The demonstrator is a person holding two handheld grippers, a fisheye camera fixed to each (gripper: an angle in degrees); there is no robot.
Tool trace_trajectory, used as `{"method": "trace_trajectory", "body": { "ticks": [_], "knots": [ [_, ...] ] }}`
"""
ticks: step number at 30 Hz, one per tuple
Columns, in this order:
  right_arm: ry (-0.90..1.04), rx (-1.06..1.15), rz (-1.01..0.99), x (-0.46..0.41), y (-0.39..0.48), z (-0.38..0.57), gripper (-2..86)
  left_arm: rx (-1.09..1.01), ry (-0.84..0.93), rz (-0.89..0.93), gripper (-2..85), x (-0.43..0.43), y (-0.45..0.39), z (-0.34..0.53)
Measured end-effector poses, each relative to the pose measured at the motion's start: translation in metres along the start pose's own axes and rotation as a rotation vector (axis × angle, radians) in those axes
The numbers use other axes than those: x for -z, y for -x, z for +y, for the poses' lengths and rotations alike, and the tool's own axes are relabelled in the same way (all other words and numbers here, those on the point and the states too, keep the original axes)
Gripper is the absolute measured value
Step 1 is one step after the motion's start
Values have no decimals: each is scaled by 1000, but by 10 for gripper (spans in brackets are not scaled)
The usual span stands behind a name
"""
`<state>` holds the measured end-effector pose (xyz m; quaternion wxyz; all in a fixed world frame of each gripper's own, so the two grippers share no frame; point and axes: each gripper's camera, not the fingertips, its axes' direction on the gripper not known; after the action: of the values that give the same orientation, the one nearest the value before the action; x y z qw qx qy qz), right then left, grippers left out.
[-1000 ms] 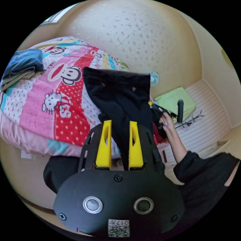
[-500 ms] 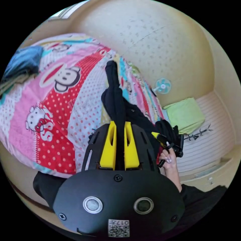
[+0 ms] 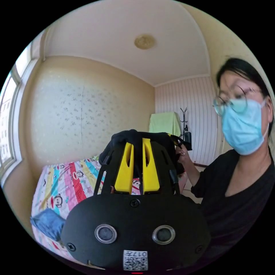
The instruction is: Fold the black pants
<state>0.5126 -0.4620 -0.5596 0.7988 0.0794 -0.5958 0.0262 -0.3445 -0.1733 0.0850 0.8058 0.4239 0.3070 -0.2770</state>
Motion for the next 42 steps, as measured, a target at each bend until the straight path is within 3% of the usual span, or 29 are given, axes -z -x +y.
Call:
{"method": "trace_trajectory", "body": {
  "ticks": [4,6,8,10,12,15,17,20,22,25,27,29,32,34,36,42],
  "knots": [
    [49,-123,103,-91,-112,-109,12,98,138,-78,59,-97,115,-111],
    [142,-211,184,-170,-213,-158,30,197,204,-96,73,-154,180,-139],
    [288,-345,220,-214,-275,-149,59,493,366,-101,116,-213,256,-119],
    [384,-524,303,-236,-313,-107,104,623,436,-140,134,-237,279,-75],
    [457,-453,360,-243,-319,-35,120,606,510,-143,136,-261,279,-20],
    [623,-400,345,-238,-321,96,112,549,779,-81,141,-311,256,101],
    [723,-460,341,-226,-326,183,114,518,1015,38,144,-350,217,207],
    [794,-646,340,-189,-330,305,120,443,1127,194,150,-373,154,292],
    [728,-774,283,-164,-327,350,125,423,1134,203,162,-376,129,317],
    [506,-937,221,-127,-322,382,132,395,1024,47,153,-362,107,321],
    [361,-1022,74,-120,-316,392,152,414,984,32,130,-353,94,318],
    [369,-1017,35,-129,-304,394,157,475,958,71,127,-344,82,319],
    [527,-974,67,-147,-291,401,112,647,839,145,166,-324,87,315],
    [423,-1027,-16,-130,-293,405,91,760,765,239,177,-318,94,313],
    [274,-1089,-208,-98,-305,407,69,777,737,222,166,-315,98,309],
    [283,-1034,-227,-49,-303,382,32,728,851,281,143,-350,82,302]
  ]
}}
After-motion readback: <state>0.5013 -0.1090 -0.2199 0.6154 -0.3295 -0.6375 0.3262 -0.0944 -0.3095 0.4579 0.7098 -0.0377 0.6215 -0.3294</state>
